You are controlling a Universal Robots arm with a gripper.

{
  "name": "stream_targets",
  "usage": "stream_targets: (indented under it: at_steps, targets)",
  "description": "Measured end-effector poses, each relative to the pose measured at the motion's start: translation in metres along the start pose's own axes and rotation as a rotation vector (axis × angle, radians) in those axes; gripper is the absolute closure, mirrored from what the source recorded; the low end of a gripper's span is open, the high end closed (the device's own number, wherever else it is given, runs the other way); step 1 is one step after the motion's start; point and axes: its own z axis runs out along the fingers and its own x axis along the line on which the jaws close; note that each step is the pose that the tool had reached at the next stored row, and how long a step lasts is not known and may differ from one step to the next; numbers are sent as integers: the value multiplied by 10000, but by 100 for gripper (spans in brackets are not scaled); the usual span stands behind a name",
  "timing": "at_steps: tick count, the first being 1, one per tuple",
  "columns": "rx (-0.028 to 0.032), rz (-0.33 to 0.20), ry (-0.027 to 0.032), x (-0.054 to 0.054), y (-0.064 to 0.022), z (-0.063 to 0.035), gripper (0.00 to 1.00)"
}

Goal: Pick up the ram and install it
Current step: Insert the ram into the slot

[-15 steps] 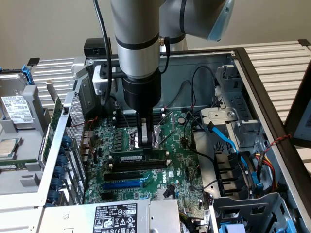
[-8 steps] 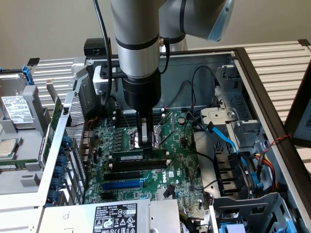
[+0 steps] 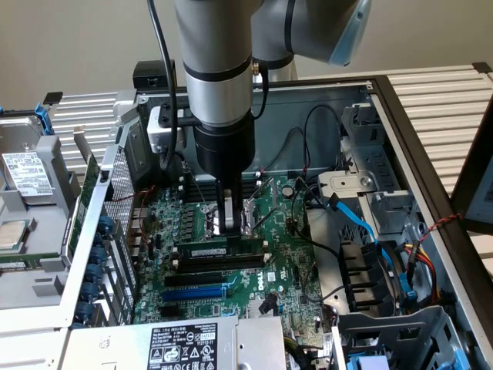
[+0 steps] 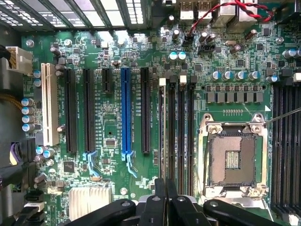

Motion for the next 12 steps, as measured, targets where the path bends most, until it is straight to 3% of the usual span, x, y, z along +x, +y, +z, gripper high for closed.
stream_targets:
  at_steps: [12]
  targets:
    - [68, -4, 72, -11, 18, 33, 88]
